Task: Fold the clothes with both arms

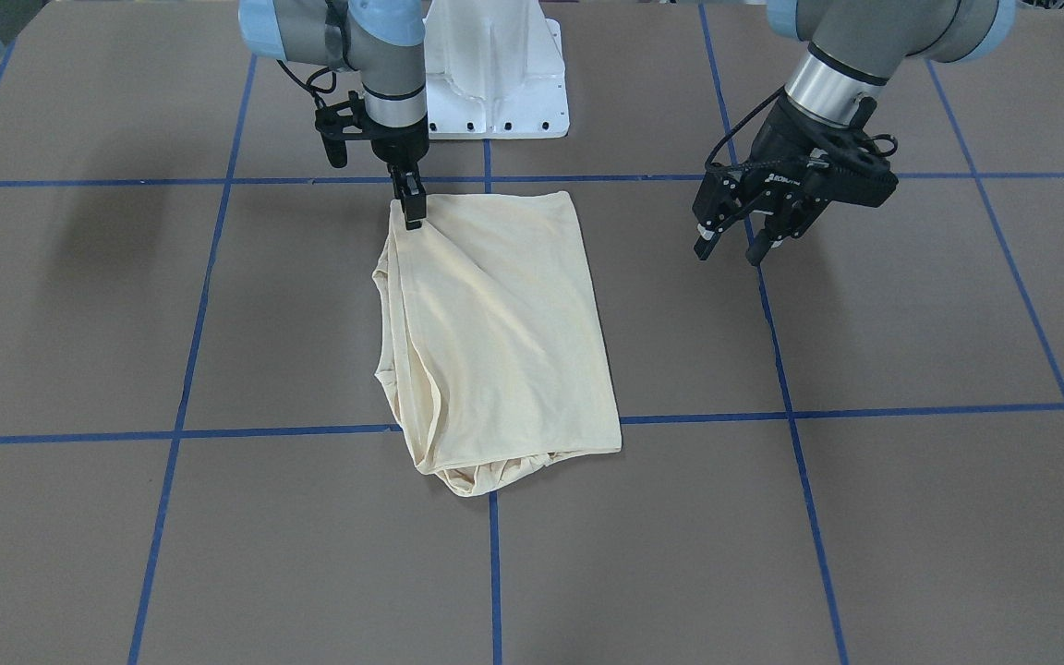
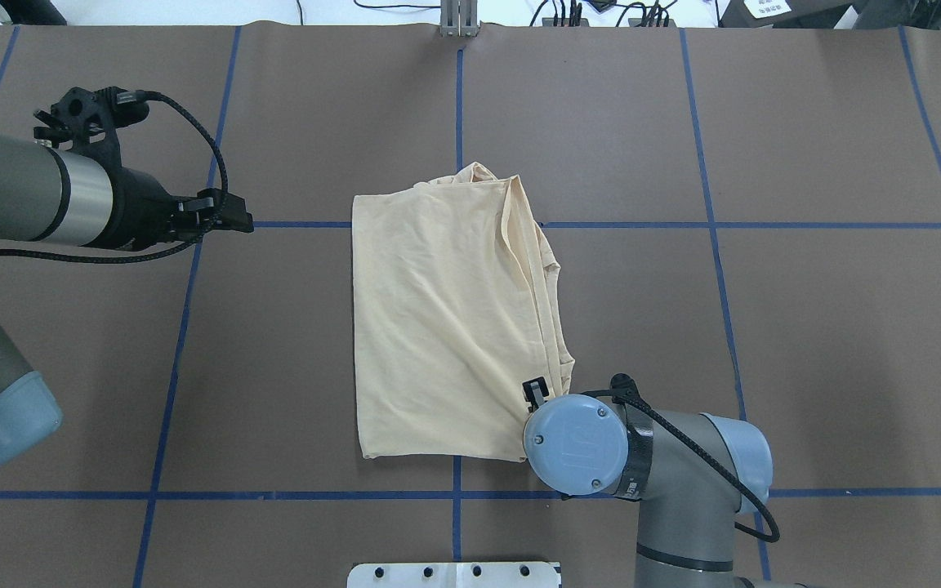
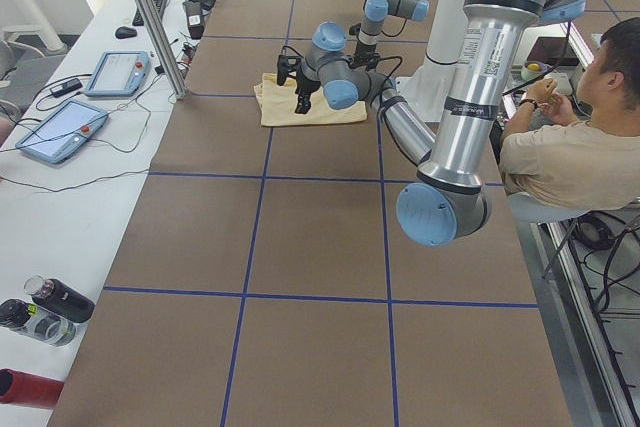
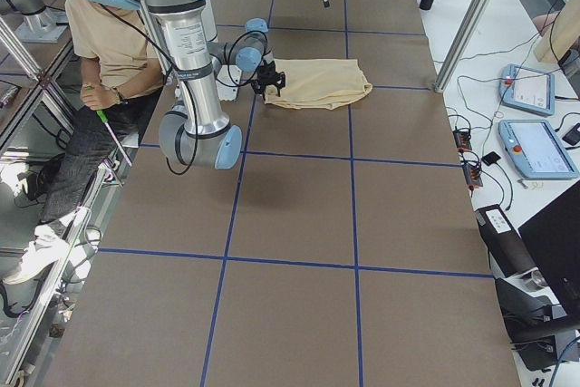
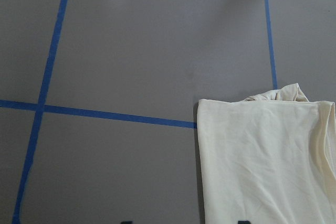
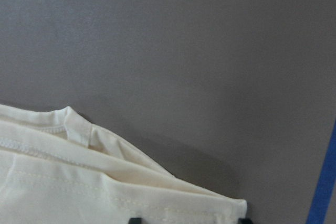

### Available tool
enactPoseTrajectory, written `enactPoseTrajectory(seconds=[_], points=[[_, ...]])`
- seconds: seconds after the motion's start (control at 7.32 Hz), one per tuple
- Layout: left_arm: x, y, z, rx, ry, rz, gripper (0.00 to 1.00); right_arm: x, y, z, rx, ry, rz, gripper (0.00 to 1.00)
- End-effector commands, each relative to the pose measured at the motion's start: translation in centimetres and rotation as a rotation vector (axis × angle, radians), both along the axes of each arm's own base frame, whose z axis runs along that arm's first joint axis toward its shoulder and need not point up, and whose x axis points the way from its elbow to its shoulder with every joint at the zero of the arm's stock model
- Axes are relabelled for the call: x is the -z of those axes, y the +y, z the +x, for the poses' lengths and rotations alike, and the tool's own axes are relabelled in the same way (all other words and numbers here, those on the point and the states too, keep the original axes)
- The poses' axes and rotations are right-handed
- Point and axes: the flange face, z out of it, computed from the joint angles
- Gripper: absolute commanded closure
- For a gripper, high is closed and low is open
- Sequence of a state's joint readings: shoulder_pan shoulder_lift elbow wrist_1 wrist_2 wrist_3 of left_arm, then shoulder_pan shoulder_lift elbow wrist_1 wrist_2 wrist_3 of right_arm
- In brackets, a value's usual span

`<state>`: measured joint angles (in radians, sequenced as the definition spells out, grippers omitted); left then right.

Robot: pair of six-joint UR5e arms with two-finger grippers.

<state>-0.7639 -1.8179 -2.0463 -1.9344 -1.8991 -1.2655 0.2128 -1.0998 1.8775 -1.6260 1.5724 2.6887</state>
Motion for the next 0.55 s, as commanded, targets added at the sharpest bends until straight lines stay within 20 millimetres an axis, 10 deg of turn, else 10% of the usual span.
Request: enactPoseTrajectory(seconds=[0.0,0.14,0.41], points=[[-0.01,-0.01,-0.01,0.001,-0.001,0.000,0.27,0.03,0.05,-0.08,0.001,0.000,0.000,0.67],[-0.01,-0.01,-0.01,0.001,-0.001,0.000,0.27,-0.06,0.07,-0.07,0.013,0.003,0.008,1.00],[-0.01,-0.01,-0.01,0.001,-0.001,0.000,0.27,0.66,-0.47,0.44,0.005,-0.012,0.012,1.00]])
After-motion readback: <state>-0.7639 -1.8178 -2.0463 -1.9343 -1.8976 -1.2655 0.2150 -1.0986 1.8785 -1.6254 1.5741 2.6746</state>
